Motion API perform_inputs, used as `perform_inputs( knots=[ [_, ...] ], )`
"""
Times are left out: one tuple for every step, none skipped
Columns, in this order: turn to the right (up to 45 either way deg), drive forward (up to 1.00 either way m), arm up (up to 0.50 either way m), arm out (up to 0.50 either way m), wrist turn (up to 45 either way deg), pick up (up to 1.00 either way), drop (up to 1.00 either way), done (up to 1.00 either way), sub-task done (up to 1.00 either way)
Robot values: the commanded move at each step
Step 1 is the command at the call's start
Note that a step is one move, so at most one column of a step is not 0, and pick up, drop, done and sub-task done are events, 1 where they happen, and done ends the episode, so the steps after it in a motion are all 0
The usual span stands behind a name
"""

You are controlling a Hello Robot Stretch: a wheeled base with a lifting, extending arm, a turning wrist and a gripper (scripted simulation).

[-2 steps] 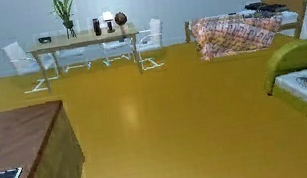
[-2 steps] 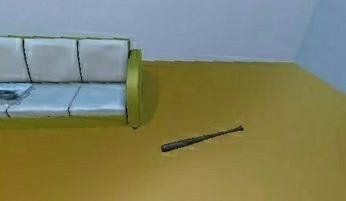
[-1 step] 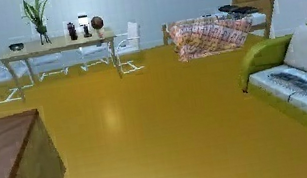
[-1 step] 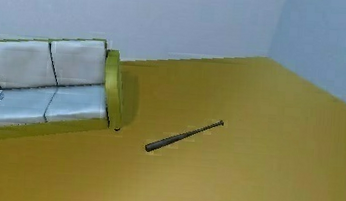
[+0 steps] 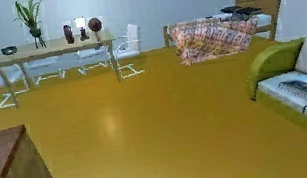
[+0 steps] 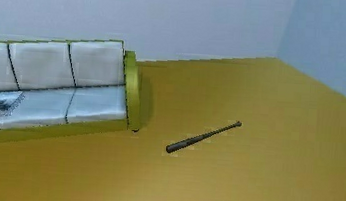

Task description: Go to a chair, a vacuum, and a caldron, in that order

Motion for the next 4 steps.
perform_inputs(
  knots=[
    [-6.0,0.00,0.00,0.00,0.0,0.00,0.00,0.00,0.00],
    [0.0,1.00,0.00,0.00,0.0,0.00,0.00,0.00,0.00],
    [-3.0,0.00,0.00,0.00,0.0,0.00,0.00,0.00,0.00],
    [0.0,1.00,0.00,0.00,0.0,0.00,0.00,0.00,0.00]
  ],
)
